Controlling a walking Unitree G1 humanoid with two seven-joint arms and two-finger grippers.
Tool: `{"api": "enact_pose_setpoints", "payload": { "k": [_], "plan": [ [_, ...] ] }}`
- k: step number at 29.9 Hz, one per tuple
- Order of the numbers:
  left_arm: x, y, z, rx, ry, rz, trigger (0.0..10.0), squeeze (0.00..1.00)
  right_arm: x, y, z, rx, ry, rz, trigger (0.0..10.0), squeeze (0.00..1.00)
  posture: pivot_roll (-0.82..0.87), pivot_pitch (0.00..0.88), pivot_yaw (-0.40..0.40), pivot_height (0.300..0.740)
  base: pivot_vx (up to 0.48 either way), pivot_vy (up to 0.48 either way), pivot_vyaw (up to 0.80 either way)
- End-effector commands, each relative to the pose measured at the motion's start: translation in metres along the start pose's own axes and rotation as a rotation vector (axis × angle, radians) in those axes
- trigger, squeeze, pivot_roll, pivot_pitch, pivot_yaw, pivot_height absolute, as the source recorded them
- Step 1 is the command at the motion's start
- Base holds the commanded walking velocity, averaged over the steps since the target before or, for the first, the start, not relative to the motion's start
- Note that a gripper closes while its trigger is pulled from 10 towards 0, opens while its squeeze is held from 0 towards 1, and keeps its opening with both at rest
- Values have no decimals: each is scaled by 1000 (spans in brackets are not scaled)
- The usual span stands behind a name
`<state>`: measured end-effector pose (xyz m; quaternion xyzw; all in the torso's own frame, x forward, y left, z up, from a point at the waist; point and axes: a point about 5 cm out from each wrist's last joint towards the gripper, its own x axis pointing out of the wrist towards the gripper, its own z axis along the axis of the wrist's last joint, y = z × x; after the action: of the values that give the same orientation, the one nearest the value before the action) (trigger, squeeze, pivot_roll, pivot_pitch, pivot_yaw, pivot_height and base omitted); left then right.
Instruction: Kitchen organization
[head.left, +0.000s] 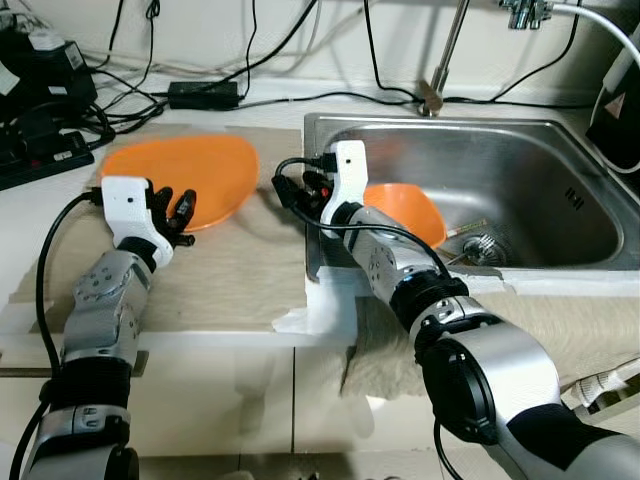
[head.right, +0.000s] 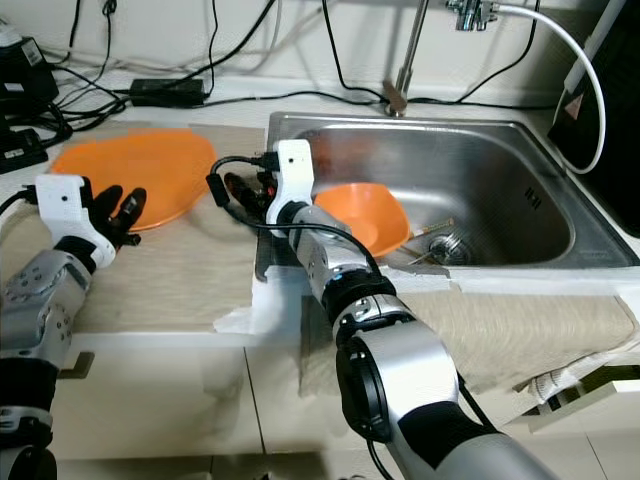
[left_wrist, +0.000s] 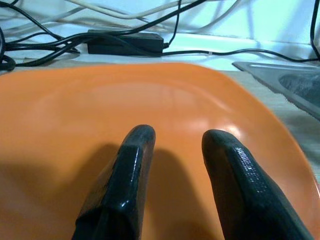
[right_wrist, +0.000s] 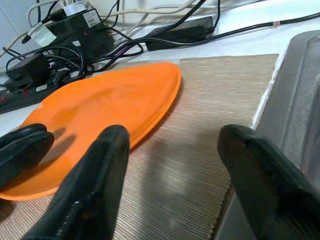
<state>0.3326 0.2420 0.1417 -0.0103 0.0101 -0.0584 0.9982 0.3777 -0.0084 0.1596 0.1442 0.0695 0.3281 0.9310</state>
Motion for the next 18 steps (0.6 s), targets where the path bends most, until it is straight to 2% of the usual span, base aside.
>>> {"api": "enact_pose_setpoints", "payload": {
  "k": [1, 2, 3, 4, 7, 9, 13, 14, 15, 17, 18],
  "plan": [
    [-5, -5, -26, -36, 113, -21, 10000, 0, 11, 24, 7, 11, -29, 62, 10000, 1000, 121, 0, -72, 740, 0, 0, 0],
    [-5, -8, -24, -33, 107, -32, 10000, 0, 11, 24, 7, -8, -25, 51, 10000, 1000, 121, 0, -72, 740, 0, 0, 0],
    [-5, -10, -24, -31, 105, -40, 10000, 0, 11, 23, 7, -12, -23, 48, 10000, 651, 120, 0, -71, 740, 0, 0, 0],
    [-5, -11, -24, -30, 103, -49, 10000, 0, 11, 23, 7, -15, -21, 44, 10000, 0, 120, 0, -71, 740, 0, 0, 0],
    [-5, -14, -22, -10, 95, -69, 10000, 0, 10, 21, 6, -14, -22, 35, 10000, 0, 116, 0, -67, 740, 0, 0, 0],
    [-1, -18, -10, 41, 49, -88, 10000, 0, 9, 19, 8, -27, -34, 26, 10000, 0, 115, 0, -63, 740, 0, 0, 0],
    [4, -23, 3, 61, 3, -108, 10000, 0, 9, 17, 12, -54, -54, 22, 10000, 0, 115, 0, -63, 740, 0, 0, 0],
    [9, -31, 20, 75, -50, -138, 10000, 0, 7, 16, 15, -110, -78, 21, 10000, 0, 116, 0, -60, 740, 0, 0, 0],
    [9, -31, 20, 75, -50, -138, 10000, 0, 7, 16, 15, -110, -78, 21, 10000, 0, 116, 0, -60, 740, 0, 0, 0],
    [16, -43, 44, 101, -116, -184, 10000, 0, 4, 12, 15, -162, -104, 13, 10000, 0, 113, 0, -54, 740, 0, 0, 0],
    [19, -46, 51, 104, -134, -200, 10000, 0, 3, 11, 13, -159, -105, 12, 10000, 0, 113, 0, -54, 740, 0, 0, 0]
  ]
}}
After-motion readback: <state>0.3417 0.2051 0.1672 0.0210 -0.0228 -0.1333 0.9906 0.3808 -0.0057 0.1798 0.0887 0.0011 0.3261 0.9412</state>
